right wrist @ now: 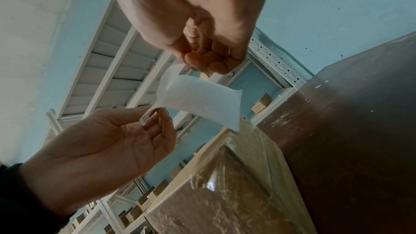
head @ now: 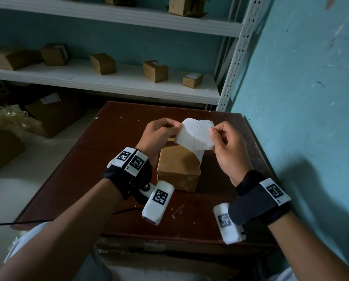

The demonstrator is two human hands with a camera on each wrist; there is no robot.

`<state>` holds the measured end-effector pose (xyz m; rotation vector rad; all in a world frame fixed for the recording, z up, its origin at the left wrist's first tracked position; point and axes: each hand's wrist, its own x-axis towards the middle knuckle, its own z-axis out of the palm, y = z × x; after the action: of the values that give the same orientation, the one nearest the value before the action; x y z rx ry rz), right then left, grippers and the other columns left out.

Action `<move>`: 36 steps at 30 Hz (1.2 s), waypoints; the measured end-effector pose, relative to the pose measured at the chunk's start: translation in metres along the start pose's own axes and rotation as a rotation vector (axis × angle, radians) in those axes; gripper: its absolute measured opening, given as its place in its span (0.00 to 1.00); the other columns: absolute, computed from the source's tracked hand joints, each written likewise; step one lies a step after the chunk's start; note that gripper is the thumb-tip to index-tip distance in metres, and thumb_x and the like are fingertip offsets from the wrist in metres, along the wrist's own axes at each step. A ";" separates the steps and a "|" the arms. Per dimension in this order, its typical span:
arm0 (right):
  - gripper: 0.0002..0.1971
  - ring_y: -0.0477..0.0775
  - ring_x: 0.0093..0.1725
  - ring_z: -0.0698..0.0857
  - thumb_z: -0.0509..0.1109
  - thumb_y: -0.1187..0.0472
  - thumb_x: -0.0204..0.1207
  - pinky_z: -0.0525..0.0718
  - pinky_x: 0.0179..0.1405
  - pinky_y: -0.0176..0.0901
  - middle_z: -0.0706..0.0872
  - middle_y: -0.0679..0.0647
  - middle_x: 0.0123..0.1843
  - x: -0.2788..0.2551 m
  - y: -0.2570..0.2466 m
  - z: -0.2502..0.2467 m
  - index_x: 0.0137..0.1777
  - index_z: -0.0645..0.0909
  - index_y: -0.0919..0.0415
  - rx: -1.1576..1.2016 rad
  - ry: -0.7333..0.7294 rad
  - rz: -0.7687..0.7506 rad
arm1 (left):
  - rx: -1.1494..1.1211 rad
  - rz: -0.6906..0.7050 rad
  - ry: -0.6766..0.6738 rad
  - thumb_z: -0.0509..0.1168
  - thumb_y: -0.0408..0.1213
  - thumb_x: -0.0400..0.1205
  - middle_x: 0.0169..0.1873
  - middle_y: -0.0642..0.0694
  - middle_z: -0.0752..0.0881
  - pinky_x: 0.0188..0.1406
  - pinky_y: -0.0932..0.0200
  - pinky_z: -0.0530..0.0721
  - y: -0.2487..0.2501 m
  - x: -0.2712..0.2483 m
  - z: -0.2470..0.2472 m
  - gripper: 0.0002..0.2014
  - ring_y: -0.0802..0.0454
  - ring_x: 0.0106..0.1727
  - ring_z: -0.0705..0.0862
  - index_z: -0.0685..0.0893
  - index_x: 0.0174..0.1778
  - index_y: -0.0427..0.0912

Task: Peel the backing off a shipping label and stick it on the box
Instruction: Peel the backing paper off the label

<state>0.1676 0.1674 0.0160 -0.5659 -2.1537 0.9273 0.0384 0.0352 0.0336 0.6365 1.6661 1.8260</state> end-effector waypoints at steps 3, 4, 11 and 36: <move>0.09 0.52 0.44 0.84 0.62 0.55 0.85 0.86 0.41 0.53 0.83 0.54 0.43 0.000 0.000 0.000 0.48 0.76 0.59 0.003 0.003 0.006 | -0.007 -0.002 -0.005 0.64 0.33 0.84 0.47 0.44 0.83 0.36 0.61 0.83 0.000 0.000 0.000 0.04 0.50 0.49 0.83 0.83 0.47 0.38; 0.09 0.52 0.44 0.84 0.62 0.54 0.85 0.86 0.41 0.54 0.83 0.54 0.43 0.000 0.000 0.000 0.48 0.76 0.59 0.002 0.004 0.007 | -0.008 -0.002 -0.004 0.63 0.33 0.84 0.47 0.45 0.83 0.36 0.61 0.83 0.000 0.000 0.000 0.04 0.51 0.49 0.83 0.83 0.47 0.38; 0.09 0.53 0.43 0.84 0.62 0.55 0.85 0.85 0.39 0.53 0.83 0.54 0.42 0.001 0.000 0.000 0.47 0.76 0.60 0.010 0.016 0.006 | -0.012 0.004 0.002 0.64 0.32 0.84 0.46 0.44 0.84 0.34 0.62 0.82 0.000 0.000 0.000 0.04 0.51 0.47 0.83 0.83 0.46 0.38; 0.09 0.52 0.42 0.83 0.62 0.55 0.85 0.82 0.37 0.47 0.82 0.53 0.41 0.002 0.004 0.000 0.47 0.76 0.60 0.010 0.015 -0.013 | -0.019 -0.001 0.010 0.64 0.32 0.84 0.47 0.44 0.84 0.35 0.60 0.83 -0.001 0.002 -0.002 0.04 0.49 0.49 0.83 0.83 0.45 0.39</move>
<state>0.1670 0.1716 0.0140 -0.5519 -2.1354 0.9234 0.0360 0.0356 0.0327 0.6188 1.6534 1.8448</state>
